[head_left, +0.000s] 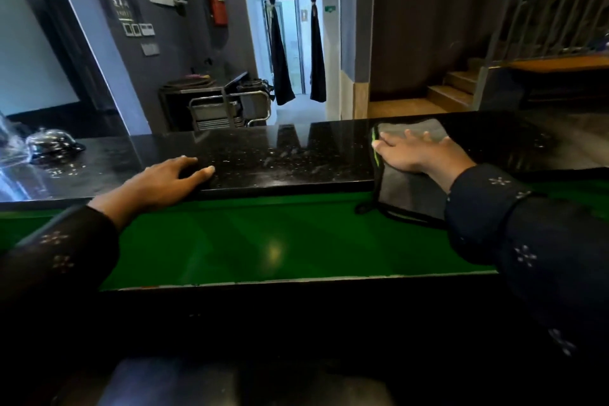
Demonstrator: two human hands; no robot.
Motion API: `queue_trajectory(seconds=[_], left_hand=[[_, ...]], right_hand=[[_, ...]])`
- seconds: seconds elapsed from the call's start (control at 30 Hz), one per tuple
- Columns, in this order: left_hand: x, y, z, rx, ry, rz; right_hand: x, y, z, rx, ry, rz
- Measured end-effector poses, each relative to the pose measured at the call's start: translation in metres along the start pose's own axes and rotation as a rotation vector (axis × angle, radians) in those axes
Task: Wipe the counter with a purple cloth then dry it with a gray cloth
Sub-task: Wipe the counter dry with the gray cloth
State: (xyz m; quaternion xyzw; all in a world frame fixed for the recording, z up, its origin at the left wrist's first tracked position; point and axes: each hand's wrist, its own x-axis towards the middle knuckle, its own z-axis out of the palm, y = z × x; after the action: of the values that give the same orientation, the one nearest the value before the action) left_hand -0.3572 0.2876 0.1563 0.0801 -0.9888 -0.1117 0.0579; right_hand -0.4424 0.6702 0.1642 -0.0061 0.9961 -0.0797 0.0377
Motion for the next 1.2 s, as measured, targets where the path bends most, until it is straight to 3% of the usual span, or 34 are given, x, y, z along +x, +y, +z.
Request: queue_trajectory(seconds=[0.13,0.27,0.57,0.73,0.9,1.03,1.2], left_hand=[[0.002,-0.009,0.008,0.113,0.056,0.039],[0.006,-0.014,0.014,0.142,0.098,0.052],[0.008,-0.014,0.018,0.145,0.169,0.059],[0.007,-0.020,0.015,0.112,0.106,0.079],[0.011,-0.048,-0.002,0.011,-0.010,0.178],[0.007,-0.110,-0.016,0.042,-0.023,0.113],[0.007,-0.149,-0.026,0.045,-0.053,0.089]], right_hand=[[-0.015,-0.053,0.016,-0.038,-0.021,-0.182],[-0.038,-0.060,0.029,-0.084,0.022,-0.321],[0.013,-0.110,0.022,-0.030,-0.029,-0.194],[-0.009,-0.189,0.036,-0.044,-0.061,-0.339],[-0.043,-0.188,0.048,-0.070,-0.044,-0.524],[-0.030,-0.196,0.042,-0.061,-0.062,-0.445],[-0.001,-0.256,0.048,-0.038,-0.060,-0.324]])
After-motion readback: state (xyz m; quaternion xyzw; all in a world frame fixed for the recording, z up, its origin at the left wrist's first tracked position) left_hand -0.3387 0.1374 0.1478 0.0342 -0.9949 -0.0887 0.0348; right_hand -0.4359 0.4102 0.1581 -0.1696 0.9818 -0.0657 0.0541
